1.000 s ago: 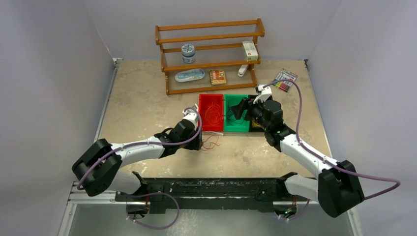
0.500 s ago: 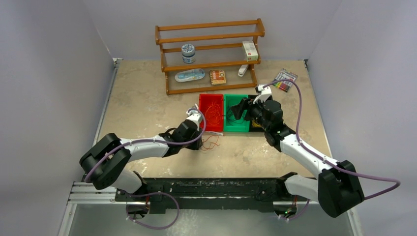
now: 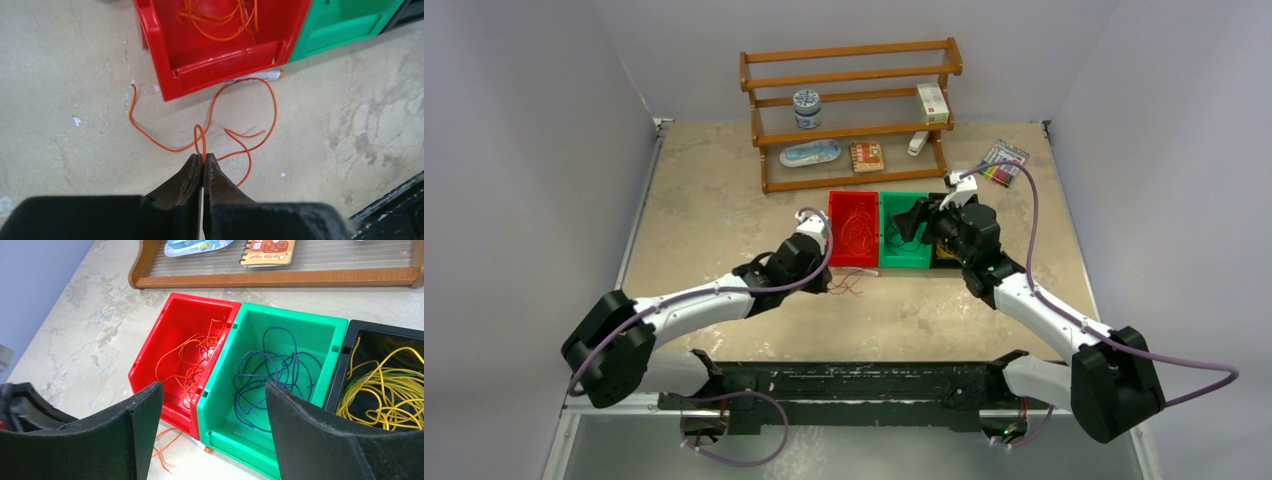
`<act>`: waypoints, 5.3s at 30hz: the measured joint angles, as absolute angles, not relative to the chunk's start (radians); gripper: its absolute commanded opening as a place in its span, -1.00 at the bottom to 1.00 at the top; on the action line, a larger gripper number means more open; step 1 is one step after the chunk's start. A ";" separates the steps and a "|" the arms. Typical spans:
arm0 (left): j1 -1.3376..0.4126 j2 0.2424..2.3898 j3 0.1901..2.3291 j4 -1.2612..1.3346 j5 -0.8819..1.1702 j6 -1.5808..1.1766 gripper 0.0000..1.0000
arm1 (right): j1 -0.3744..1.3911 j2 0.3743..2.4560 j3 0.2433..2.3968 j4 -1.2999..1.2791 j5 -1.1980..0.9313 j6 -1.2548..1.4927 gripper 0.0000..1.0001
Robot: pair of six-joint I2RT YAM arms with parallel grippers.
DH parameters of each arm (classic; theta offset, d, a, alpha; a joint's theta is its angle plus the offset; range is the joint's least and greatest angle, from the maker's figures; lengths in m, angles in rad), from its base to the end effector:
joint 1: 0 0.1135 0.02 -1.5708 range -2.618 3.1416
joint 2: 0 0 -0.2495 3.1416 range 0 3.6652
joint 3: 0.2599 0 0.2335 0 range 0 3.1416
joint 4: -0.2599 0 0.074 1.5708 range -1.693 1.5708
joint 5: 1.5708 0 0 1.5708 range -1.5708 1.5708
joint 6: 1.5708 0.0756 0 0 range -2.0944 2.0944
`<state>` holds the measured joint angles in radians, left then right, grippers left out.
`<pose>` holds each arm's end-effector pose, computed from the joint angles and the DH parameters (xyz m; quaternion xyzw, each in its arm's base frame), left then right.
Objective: Untangle the cables
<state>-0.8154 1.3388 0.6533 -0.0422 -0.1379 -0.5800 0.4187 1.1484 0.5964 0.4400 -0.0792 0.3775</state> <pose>0.2040 -0.2014 0.1609 0.0789 0.9073 -0.2141 0.3532 0.2623 0.1233 0.2571 -0.0417 0.7443 0.2854 0.6024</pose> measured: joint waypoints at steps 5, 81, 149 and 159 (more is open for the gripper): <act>-0.815 1.240 0.709 -0.126 -0.192 -0.575 -1.00 | 0.418 1.139 0.596 0.462 -0.105 0.369 0.54; -0.772 1.591 1.207 -0.230 -0.444 -0.249 -1.00 | 0.419 1.084 0.596 0.507 -0.149 0.321 0.55; -0.802 1.963 1.263 -0.150 -0.498 -0.228 -0.63 | 0.419 1.070 0.583 0.458 -0.069 0.344 0.55; -0.799 1.796 1.250 -0.158 -0.497 -0.249 -0.41 | 0.419 1.071 0.583 0.458 -0.070 0.351 0.55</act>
<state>-0.7990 1.7962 1.2503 -0.1581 -0.4973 -0.2489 0.4187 1.0710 0.5831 0.4580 -0.0696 0.3508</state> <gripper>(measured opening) 0.269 0.776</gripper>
